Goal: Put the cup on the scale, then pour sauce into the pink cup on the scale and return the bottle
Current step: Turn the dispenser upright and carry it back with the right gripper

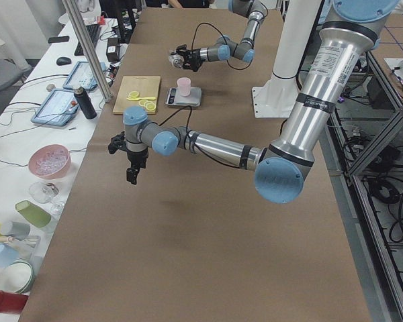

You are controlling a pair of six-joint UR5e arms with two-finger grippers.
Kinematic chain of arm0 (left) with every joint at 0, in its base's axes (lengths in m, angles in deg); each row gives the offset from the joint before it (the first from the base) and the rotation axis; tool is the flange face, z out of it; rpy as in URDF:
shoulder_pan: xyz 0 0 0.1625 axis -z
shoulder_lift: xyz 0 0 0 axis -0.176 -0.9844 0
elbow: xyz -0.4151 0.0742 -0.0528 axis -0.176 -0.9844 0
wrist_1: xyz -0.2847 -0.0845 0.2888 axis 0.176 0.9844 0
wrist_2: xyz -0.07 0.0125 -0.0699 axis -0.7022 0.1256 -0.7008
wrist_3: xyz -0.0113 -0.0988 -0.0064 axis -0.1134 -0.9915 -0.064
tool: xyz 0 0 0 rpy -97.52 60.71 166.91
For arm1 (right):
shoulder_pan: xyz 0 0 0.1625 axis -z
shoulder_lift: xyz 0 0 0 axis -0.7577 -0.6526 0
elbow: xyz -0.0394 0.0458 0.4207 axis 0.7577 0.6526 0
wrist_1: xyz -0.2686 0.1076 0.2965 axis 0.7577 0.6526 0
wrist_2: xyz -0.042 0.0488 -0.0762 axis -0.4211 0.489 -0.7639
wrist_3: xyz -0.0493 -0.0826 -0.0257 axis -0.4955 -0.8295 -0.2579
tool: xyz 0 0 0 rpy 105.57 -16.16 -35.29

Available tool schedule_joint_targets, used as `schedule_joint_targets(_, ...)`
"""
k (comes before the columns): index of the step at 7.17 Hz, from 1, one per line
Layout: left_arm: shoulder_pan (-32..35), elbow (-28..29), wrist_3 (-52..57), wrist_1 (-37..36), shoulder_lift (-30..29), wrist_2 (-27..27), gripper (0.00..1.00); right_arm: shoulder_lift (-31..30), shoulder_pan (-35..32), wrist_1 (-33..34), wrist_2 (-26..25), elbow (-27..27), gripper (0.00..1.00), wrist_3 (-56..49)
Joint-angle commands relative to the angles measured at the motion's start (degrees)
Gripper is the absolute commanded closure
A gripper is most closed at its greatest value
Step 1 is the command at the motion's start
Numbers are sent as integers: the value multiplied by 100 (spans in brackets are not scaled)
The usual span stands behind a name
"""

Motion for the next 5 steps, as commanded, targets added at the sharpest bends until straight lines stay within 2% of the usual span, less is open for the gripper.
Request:
schedule_joint_targets(1, 0, -32, -48, 0, -32, 0, 1, -296, -367, -374, 927, -224, 100, 400)
schedule_joint_targets(2, -9, -58, -56, -9, -76, 0, 1, -481, -656, -392, 1444, -521, 100, 428)
schedule_joint_targets(4, -9, -137, -57, -18, -94, 9, 1, -745, -1018, -418, 2299, -753, 100, 1905)
schedule_joint_targets(5, 0, -146, -57, -18, -111, 9, 1, -964, -1150, -879, 2589, -753, 100, 2366)
